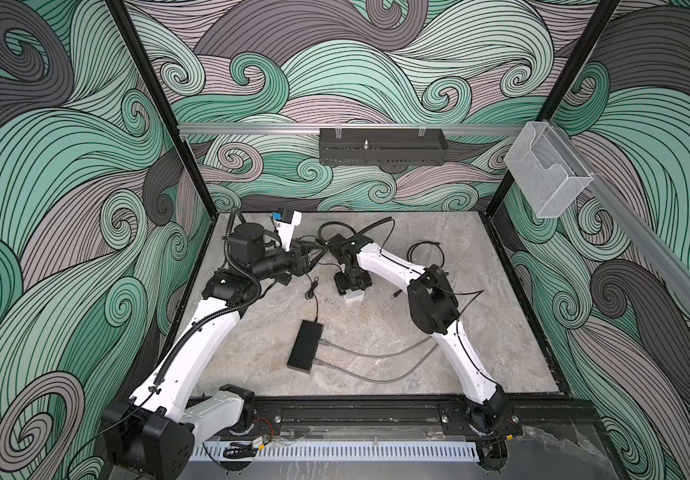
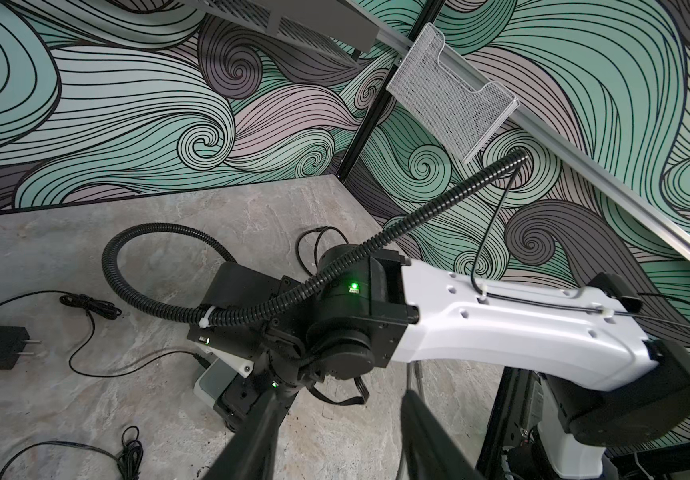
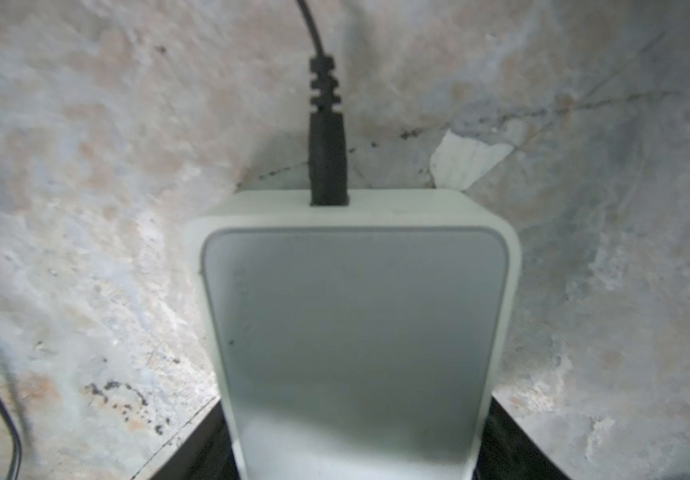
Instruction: Insert the plug into the switch port
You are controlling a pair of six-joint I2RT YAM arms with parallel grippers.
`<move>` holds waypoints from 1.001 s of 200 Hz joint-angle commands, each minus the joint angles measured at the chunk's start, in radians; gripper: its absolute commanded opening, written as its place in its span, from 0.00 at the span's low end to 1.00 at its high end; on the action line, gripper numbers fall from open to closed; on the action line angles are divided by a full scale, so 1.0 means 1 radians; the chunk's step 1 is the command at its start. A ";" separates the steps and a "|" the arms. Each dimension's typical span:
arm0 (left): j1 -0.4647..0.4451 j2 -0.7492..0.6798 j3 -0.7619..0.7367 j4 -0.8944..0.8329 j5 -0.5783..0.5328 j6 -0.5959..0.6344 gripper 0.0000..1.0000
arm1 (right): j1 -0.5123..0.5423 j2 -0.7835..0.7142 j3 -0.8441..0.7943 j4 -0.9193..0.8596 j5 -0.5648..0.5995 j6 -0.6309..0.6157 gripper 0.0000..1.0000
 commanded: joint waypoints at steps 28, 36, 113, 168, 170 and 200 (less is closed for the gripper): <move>0.008 -0.018 0.005 0.026 0.019 -0.011 0.50 | -0.055 -0.100 -0.127 -0.017 -0.075 0.516 0.53; 0.008 -0.020 0.005 0.026 0.018 -0.010 0.50 | -0.062 -0.096 -0.136 -0.018 -0.114 0.572 0.47; 0.007 -0.029 0.003 0.027 0.016 -0.015 0.50 | -0.069 -0.050 -0.130 -0.006 -0.271 0.791 0.45; 0.008 -0.028 0.004 0.030 0.015 -0.015 0.50 | -0.054 -0.058 -0.129 -0.014 -0.232 0.774 0.75; 0.008 -0.029 0.004 0.030 0.014 -0.016 0.50 | -0.053 -0.059 -0.129 -0.014 -0.233 0.773 0.76; 0.008 -0.026 0.003 0.027 0.011 -0.012 0.50 | -0.028 -0.074 -0.074 -0.016 -0.223 0.688 0.89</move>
